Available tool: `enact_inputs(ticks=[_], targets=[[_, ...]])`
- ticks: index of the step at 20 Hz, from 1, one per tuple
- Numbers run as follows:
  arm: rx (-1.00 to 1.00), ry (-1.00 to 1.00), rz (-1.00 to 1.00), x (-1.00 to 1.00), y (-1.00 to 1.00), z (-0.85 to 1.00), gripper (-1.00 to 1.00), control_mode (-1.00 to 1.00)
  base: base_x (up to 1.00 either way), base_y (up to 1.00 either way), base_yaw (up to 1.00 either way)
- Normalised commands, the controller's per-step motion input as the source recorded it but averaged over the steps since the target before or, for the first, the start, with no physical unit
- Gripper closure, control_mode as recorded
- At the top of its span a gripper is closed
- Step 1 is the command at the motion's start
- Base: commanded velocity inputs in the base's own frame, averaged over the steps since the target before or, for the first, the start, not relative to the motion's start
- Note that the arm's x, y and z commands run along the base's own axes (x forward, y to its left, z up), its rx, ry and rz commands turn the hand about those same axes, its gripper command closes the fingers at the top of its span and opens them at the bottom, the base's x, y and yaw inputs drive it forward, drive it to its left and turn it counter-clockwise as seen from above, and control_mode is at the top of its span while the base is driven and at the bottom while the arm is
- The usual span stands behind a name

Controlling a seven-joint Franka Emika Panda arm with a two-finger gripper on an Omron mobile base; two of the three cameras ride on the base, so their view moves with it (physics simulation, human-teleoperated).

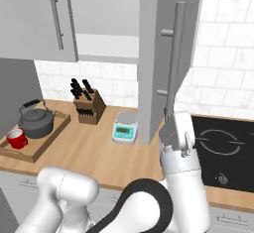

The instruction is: Pick the kettle from the counter and place it on the tray. Then pick the mug from the cabinet and place it on the tray. Then close the cabinet doors.

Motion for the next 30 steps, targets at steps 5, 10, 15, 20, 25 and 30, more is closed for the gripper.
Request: enact_inputs(ticks=[5, 10, 15, 20, 25, 30], targets=[[-0.11, -0.22, 0.00, -0.02, 1.00, 0.48, 1.00, -1.00, 0.00, 0.00, 0.00], [-0.03, -0.11, 0.03, 0.05, 0.73, 0.46, 1.00, -1.00, 0.00, 0.00, 0.00], [-0.02, -0.02, 0.08, 0.09, 0.57, 0.50, 1.00, -1.00, 0.00, 0.00, 0.00], [0.00, 0.01, 0.17, 0.39, 0.45, 0.41, 1.00, -1.00, 0.00, 0.00, 0.00], [-0.02, 0.29, 0.09, 0.57, 0.35, 0.28, 1.00, -1.00, 0.00, 0.00, 0.00], [-0.09, 0.36, -0.12, 0.70, 0.35, 0.01, 1.00, -1.00, 0.00, 0.00, 0.00]])
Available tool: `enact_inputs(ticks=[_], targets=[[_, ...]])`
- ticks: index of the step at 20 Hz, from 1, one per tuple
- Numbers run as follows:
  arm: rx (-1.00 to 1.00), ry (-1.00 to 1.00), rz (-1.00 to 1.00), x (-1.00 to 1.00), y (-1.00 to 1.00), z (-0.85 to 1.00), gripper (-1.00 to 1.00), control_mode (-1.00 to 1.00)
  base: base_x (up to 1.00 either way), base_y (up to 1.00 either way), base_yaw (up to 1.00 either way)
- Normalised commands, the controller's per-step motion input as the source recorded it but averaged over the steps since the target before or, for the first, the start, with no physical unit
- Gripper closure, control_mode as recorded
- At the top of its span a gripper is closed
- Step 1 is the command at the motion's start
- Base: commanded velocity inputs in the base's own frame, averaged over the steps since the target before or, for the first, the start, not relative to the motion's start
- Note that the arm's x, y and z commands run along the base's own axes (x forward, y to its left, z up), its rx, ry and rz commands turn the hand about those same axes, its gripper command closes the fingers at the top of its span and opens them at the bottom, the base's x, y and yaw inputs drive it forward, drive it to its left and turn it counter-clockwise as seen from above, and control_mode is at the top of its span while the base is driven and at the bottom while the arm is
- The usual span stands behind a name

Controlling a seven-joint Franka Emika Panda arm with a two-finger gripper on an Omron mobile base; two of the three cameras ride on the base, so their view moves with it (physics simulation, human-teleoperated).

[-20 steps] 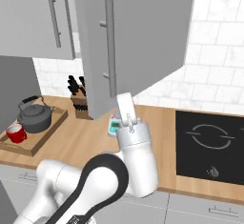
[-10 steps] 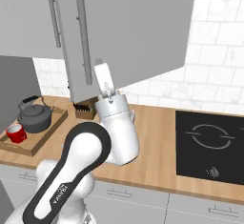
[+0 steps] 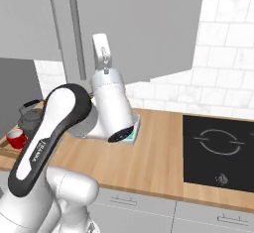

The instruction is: Pick the kettle from the counter and place it on the tray. Then pick the mug from the cabinet and place it on the tray. Then close the cabinet doors.

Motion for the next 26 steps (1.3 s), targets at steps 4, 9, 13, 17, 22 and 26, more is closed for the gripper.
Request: enact_inputs(ticks=[4, 9, 13, 17, 22, 26], targets=[[-0.02, 0.21, -0.21, 0.84, 0.42, 0.00, 1.00, -1.00, 0.00, 0.00, 0.00], [0.00, 0.18, -0.18, 1.00, 0.30, -0.10, 1.00, -1.00, 0.00, 0.00, 0.00], [0.00, 0.31, -0.02, 1.00, 0.00, -0.10, 1.00, -1.00, 0.00, 0.00, 0.00], [0.00, 0.29, -0.02, 1.00, 0.00, -0.16, 1.00, -1.00, 0.00, 0.00, 0.00], [0.00, 0.19, -0.03, 1.00, 0.00, -0.25, 1.00, -1.00, 0.00, 0.00, 0.00], [0.00, 0.06, -0.05, 1.00, 0.00, -0.43, 1.00, -1.00, 0.00, 0.00, 0.00]])
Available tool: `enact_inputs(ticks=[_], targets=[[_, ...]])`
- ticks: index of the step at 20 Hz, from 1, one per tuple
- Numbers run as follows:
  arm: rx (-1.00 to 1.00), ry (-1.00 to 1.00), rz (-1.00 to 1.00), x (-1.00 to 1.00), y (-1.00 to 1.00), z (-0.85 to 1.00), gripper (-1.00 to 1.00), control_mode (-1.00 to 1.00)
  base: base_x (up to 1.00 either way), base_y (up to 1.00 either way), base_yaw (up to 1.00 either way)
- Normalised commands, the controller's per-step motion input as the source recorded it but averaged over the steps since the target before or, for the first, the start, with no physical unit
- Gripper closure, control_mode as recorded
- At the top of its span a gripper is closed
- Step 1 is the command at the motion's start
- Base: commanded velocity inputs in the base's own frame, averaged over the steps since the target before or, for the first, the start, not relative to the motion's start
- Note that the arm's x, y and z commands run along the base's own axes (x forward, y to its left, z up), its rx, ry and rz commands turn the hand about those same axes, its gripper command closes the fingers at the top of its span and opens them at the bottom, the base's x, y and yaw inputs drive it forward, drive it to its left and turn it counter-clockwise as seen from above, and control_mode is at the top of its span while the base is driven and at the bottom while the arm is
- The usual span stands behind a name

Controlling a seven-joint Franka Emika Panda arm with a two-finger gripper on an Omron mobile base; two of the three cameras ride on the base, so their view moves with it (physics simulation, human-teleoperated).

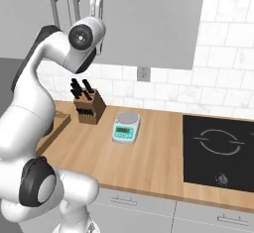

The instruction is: Pick the kettle from the counter and place it on the tray. Then pick the mug from the cabinet and place it on the tray. Then close the cabinet doors.

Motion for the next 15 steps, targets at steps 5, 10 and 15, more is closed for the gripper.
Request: enact_inputs(ticks=[5, 10, 15], targets=[[0.00, 0.03, -0.06, 1.00, 0.00, -0.47, 1.00, -1.00, 0.00, 0.00, 0.00], [0.00, 0.04, -0.06, 1.00, 0.00, -0.46, 1.00, -1.00, 0.00, 0.00, 0.00], [0.00, 0.06, -0.07, 0.96, 0.00, -0.44, 1.00, -1.00, 0.00, 0.00, 0.00]])
